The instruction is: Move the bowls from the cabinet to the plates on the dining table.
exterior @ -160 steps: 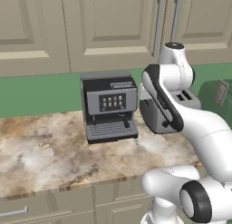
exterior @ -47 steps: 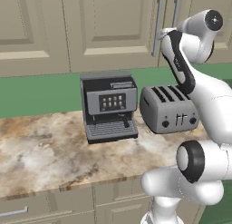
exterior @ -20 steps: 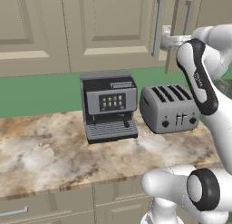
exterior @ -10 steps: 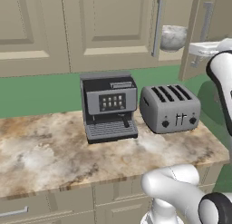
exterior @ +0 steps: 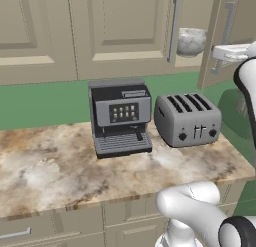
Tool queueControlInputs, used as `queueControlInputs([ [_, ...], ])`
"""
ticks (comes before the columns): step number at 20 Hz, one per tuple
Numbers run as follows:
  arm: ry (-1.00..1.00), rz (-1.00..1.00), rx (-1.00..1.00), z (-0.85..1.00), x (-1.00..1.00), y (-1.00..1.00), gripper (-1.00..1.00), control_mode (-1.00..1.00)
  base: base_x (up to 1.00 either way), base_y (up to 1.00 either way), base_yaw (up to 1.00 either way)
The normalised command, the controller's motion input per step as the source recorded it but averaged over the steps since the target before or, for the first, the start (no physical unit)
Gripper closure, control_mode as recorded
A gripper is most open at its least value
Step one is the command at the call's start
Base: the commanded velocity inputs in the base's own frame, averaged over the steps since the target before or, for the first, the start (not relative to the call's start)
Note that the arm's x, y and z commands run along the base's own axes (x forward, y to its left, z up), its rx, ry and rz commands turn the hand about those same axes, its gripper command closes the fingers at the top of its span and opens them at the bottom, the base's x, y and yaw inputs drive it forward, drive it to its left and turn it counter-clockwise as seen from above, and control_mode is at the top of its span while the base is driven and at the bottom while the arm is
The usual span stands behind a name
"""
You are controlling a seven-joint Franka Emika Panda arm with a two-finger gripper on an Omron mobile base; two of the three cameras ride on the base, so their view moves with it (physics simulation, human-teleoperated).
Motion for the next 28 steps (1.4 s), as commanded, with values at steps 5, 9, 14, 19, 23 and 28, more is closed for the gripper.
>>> queueControlInputs([
  [5, 0.0, -0.01, 0.0, 0.24, -0.27, 0.09, -1.0, -1.0, 0.0, 0.0, 0.0],
  [9, 0.01, -0.02, 0.0, 0.26, -0.37, 0.13, -1.0, -1.0, 0.0, 0.0, 0.0],
  [14, 0.07, -0.03, 0.0, 0.04, -0.31, 0.29, -1.0, -1.0, 0.0, 0.0, 0.0],
  [19, 0.14, -0.03, 0.0, -0.2, -0.2, 0.38, -1.0, -1.0, 0.0, 0.0, 0.0],
  [23, 0.15, -0.02, 0.0, -0.31, -0.16, 0.37, -1.0, -1.0, 0.0, 0.0, 0.0],
  [28, 0.17, 0.0, -0.06, -0.32, -0.04, 0.31, -1.0, -1.0, 0.0, 0.0, 0.0],
])
